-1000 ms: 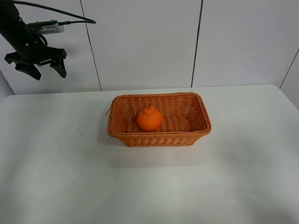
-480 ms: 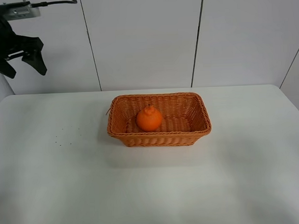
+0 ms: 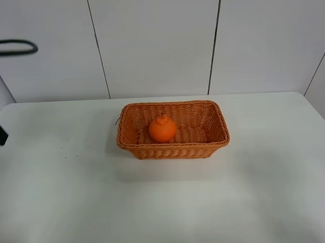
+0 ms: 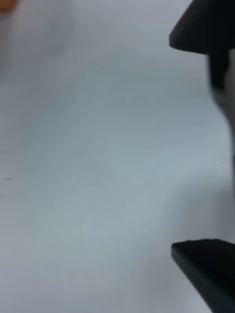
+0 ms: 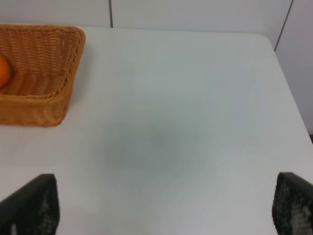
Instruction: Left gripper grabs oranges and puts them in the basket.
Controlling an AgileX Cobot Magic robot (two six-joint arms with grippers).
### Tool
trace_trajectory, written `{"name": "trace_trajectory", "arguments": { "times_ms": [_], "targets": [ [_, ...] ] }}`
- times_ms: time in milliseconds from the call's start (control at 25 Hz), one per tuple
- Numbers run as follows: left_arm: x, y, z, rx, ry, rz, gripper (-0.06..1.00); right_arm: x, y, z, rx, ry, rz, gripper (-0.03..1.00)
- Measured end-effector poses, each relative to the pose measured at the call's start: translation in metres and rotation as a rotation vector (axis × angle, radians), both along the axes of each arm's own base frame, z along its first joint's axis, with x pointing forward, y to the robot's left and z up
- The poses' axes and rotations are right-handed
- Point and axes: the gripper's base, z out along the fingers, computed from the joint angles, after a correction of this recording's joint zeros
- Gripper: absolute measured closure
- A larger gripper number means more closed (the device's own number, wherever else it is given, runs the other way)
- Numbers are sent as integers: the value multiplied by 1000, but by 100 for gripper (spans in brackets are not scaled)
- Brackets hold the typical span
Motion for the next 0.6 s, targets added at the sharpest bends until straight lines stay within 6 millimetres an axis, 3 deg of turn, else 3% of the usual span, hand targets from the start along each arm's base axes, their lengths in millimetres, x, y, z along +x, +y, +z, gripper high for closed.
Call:
{"name": "trace_trajectory", "arguments": {
  "times_ms": [280, 400, 600],
  "targets": [
    [-95, -2, -51, 2, -42, 1, 7, 0, 0, 0, 0, 0, 0, 27],
    [-123, -3, -66, 4, -157, 4, 7, 0, 0, 0, 0, 0, 0, 27],
    [-149, -3, -66, 2, -435, 18, 7, 0, 0, 0, 0, 0, 0, 27]
  ]
}}
